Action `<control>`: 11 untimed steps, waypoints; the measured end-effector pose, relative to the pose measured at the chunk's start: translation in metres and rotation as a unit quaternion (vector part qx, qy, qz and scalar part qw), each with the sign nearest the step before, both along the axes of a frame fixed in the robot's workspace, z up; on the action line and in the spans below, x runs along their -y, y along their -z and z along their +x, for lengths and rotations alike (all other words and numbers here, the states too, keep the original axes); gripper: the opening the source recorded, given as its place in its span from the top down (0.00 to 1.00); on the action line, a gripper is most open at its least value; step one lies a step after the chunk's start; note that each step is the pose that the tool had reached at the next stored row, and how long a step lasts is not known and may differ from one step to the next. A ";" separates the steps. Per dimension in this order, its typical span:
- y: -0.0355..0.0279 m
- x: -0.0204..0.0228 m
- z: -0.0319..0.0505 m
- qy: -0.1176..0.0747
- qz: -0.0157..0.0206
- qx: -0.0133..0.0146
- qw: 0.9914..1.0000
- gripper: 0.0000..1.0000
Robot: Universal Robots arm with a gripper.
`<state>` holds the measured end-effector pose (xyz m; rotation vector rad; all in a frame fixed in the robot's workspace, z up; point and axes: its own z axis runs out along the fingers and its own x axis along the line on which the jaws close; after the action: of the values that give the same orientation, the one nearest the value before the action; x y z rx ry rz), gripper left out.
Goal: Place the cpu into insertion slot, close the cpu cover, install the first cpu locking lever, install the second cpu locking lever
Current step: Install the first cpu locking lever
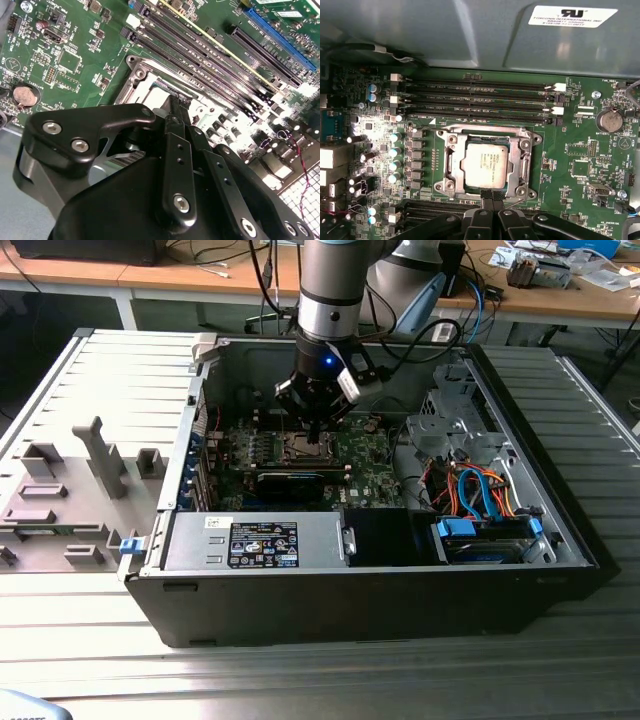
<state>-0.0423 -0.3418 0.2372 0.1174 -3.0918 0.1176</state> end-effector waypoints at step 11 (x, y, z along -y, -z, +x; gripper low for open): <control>0.0000 0.0000 0.0000 -0.011 0.000 0.000 1.000 0.89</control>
<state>-0.0423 -0.3418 0.2372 0.1517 -3.0911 0.1185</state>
